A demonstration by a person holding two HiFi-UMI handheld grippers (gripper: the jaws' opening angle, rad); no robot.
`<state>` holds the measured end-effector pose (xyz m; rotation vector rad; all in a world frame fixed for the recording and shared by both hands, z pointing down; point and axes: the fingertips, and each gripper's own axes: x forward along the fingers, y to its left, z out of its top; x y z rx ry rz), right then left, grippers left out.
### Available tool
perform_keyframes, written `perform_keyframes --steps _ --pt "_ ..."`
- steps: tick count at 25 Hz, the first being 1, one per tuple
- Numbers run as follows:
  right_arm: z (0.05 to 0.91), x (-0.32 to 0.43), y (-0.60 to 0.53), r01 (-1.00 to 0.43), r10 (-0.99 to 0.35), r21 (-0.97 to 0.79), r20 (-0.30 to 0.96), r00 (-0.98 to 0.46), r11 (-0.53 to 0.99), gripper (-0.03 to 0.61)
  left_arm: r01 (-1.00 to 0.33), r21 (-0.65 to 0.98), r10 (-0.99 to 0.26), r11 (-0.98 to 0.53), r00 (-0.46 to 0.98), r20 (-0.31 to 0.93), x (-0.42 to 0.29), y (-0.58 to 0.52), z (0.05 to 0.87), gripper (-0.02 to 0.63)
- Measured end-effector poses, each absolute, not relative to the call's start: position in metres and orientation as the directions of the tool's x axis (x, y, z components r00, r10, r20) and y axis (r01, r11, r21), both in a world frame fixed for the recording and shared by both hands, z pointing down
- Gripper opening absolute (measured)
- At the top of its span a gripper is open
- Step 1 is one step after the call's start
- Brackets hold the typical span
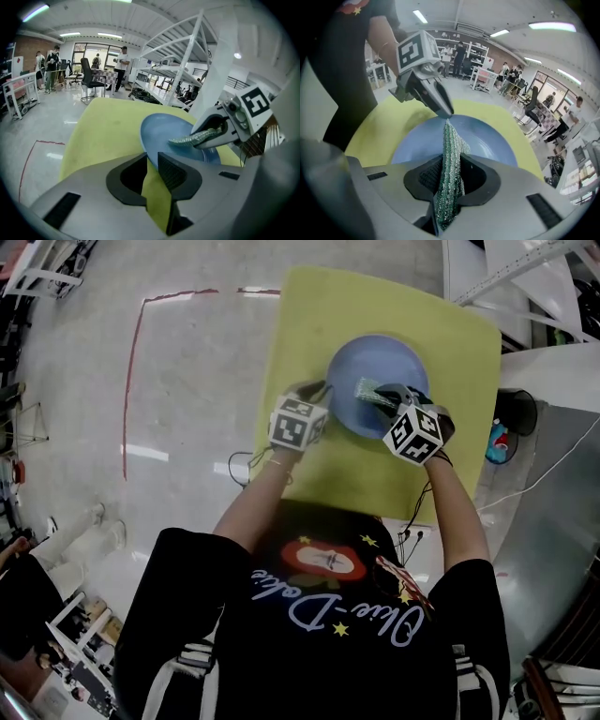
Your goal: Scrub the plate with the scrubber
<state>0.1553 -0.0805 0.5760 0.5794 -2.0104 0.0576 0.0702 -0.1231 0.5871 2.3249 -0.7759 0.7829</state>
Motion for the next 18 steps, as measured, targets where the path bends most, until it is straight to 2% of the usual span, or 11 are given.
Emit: perform_keyframes --steps 4,9,18 --pt "0.576 0.173 -0.117 -0.419 -0.445 0.300 0.842 -0.306 0.857 0.066 -0.666 0.314 -0.338 -0.677 0.660 0.671 0.071 -0.122 0.587 0.063" --pt "0.584 0.187 -0.136 -0.418 -0.460 0.335 0.853 -0.246 0.845 0.066 -0.663 0.305 -0.340 -0.683 0.659 0.671 0.070 -0.122 0.588 0.063" --pt "0.602 0.201 -0.112 -0.450 -0.370 0.258 0.912 -0.179 0.855 0.071 -0.664 0.305 -0.342 -0.683 0.659 0.670 0.065 -0.122 0.587 0.064"
